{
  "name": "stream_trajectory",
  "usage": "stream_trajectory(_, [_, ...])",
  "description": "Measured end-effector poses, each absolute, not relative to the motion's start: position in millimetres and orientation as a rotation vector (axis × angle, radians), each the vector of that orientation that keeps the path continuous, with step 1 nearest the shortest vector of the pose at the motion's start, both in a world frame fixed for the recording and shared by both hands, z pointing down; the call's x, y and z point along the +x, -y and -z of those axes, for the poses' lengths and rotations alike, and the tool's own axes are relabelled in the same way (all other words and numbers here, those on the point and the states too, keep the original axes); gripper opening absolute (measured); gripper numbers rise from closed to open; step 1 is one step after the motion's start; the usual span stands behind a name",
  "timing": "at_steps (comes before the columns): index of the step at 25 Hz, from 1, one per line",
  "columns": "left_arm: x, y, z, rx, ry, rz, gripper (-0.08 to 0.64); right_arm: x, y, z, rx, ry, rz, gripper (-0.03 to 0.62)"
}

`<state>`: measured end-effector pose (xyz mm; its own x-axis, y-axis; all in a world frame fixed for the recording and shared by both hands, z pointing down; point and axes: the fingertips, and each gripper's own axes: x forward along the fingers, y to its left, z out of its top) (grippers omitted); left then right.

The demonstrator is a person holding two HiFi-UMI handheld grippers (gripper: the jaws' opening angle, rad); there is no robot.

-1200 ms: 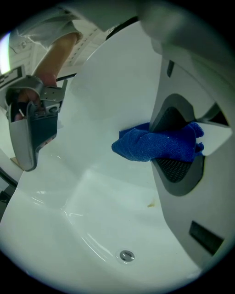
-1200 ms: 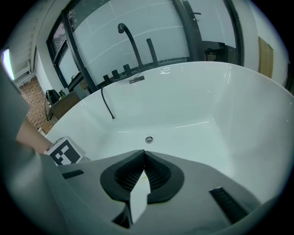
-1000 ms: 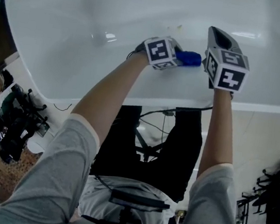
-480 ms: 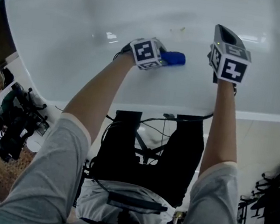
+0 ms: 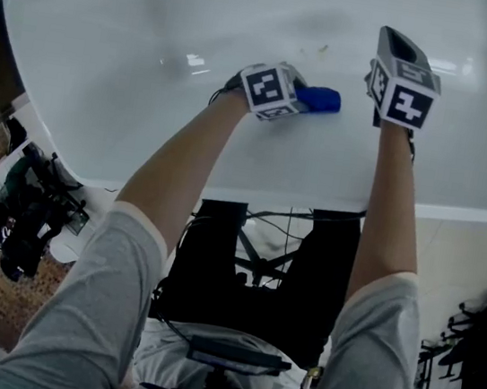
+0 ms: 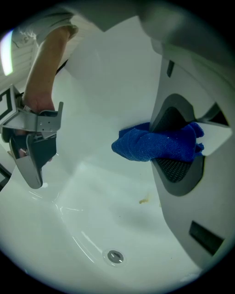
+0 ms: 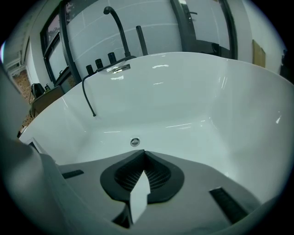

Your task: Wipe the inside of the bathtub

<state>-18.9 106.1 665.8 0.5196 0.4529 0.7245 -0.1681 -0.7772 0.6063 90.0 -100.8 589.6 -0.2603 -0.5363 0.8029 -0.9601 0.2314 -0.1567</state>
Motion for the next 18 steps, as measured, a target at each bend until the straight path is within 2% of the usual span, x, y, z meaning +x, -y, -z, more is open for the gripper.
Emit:
stream_trajectory(8, [27,-93,-672,2.180,-0.270,-1.217,0.137,90,110,-609,1.414,1.879,-0.909,0.006])
stream_trajectory(18, [-50,-105,-698,2.089,-0.275,-1.322,0.137,88,121,-611,1.352,1.903,-0.860,0.006])
